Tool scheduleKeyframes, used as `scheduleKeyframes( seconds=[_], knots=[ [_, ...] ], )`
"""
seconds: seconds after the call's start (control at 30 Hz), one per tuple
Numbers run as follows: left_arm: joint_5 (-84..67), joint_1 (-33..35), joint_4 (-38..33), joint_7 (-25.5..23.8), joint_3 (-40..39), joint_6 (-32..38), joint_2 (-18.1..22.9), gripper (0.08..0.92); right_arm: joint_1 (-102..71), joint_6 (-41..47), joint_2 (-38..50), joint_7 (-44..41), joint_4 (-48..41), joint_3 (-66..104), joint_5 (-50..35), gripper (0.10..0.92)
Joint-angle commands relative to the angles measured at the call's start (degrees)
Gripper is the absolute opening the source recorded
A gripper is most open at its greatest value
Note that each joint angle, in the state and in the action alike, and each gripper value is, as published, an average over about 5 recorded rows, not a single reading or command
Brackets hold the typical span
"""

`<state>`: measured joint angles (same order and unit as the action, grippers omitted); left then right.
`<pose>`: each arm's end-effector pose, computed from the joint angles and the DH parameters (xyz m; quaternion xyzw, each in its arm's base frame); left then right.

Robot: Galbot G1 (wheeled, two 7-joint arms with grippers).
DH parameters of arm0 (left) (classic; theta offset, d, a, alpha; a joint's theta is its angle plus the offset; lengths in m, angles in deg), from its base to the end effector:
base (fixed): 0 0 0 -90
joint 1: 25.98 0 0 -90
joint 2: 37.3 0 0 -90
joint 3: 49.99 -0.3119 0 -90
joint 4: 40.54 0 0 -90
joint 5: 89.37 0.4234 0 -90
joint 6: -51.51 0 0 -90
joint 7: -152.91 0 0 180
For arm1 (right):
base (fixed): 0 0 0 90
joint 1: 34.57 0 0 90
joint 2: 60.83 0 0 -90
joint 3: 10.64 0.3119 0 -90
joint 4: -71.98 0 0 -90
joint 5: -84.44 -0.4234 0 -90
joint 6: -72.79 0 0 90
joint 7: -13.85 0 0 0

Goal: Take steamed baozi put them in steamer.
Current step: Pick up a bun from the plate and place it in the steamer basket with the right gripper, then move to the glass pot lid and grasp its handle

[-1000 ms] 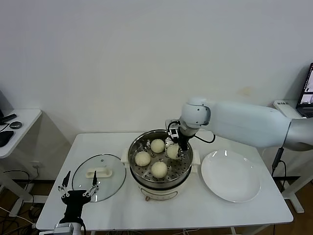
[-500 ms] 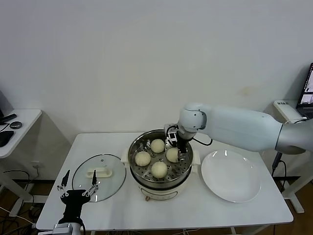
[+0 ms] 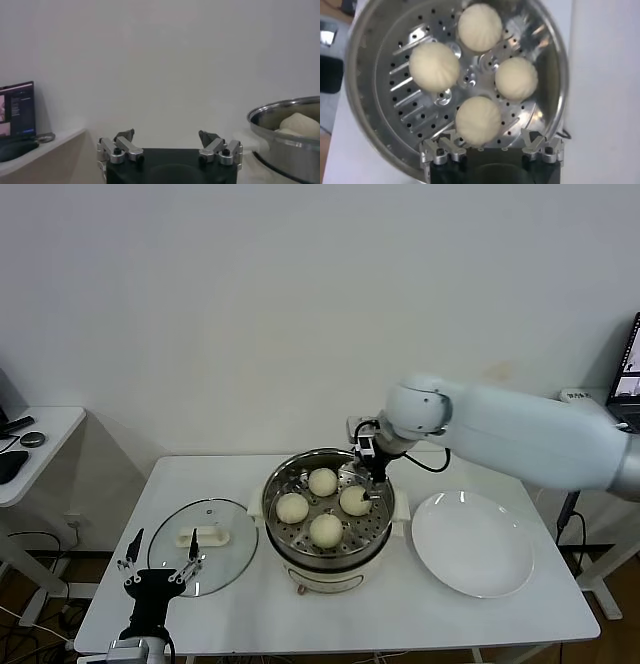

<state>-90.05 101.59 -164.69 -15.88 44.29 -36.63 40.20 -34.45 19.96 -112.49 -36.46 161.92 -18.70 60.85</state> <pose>0.2362 0.0416 -0.2660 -0.0621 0.9926 0.1039 0.0005 0.5052 0.1351 -0.0583 0.5126 -0.5938 0.5342 0.3151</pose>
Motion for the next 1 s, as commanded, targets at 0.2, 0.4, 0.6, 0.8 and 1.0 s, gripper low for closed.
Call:
scheduleKeyframes(
  seconds=[0.2,0.4,0.6,0.8,1.0],
  knots=[
    [0.23,0.04,0.15,-0.05,-0.21,0.59,0.17,0.823,-58.47,-17.26,26.83,38.72,22.42,54.11,-7.19,0.823],
    [0.62,0.2,1.04,0.0,-1.06,1.88,0.15,0.823,-96.31,-32.62,15.07,40.15,20.87,90.24,8.34,0.823],
    [0.56,0.32,2.04,0.07,-2.59,4.53,0.33,0.823,-112.31,-47.39,-2.49,39.13,20.74,107.44,17.11,0.823],
    [1.87,-0.3,4.1,0.7,-3.52,5.96,0.02,0.823,-119.75,-59.26,-18.87,38.07,20.13,116.91,24.02,0.823],
    [14.35,-0.54,7.02,3.66,-3.39,4.41,-1.91,0.823,-124.31,-60.25,-30.79,37.4,20.45,123.23,24.14,0.823]
  ],
)
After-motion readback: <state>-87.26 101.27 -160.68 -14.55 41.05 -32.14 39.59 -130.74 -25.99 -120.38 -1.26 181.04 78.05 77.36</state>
